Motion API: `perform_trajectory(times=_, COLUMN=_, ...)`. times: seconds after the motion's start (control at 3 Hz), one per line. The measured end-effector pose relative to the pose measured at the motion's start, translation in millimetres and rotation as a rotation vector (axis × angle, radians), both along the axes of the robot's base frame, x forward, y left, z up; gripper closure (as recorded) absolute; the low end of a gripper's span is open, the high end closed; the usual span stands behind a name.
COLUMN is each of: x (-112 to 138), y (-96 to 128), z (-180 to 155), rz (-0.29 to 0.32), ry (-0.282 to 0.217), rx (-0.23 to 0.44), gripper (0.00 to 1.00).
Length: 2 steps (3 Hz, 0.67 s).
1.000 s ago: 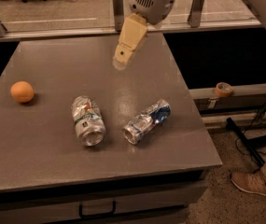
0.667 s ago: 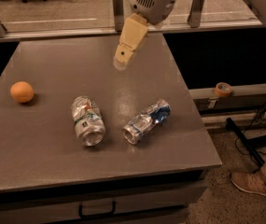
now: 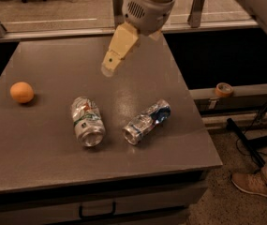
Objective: Place 7up can upright
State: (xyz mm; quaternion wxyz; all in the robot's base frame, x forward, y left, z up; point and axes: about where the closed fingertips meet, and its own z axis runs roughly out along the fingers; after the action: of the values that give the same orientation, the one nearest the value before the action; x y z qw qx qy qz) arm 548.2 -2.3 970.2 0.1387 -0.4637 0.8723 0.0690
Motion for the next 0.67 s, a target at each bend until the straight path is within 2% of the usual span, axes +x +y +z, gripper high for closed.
perform_trajectory(times=0.33, x=-10.8, y=20.6, z=-23.4, rz=-0.125, ry=0.018, rx=-0.016, gripper=0.0)
perform_trajectory(times=0.67, x=-11.2, y=35.2, z=-43.0, rz=-0.241, ry=0.03, rx=-0.064, gripper=0.0)
